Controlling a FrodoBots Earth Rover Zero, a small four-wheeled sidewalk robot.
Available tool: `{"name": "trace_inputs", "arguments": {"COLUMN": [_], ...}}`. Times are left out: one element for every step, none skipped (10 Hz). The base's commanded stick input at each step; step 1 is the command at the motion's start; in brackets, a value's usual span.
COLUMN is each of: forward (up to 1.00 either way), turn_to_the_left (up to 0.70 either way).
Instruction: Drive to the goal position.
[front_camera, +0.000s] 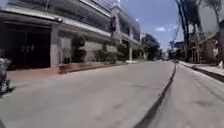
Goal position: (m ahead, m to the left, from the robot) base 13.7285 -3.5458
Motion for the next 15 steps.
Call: {"name": "trace_inputs", "arguments": {"forward": [1.00, 1.00, 1.00, 1.00, 1.00, 1.00, 1.00, 1.00, 1.00, 1.00, 1.00, 1.00, 1.00, 1.00, 1.00], "turn_to_the_left": [-0.39, -0.39, -0.39, -0.39, -0.39, -0.39, -0.39, -0.39, -0.39, -0.36, -0.10, 0.01, -0.23, -0.39, -0.39]}}
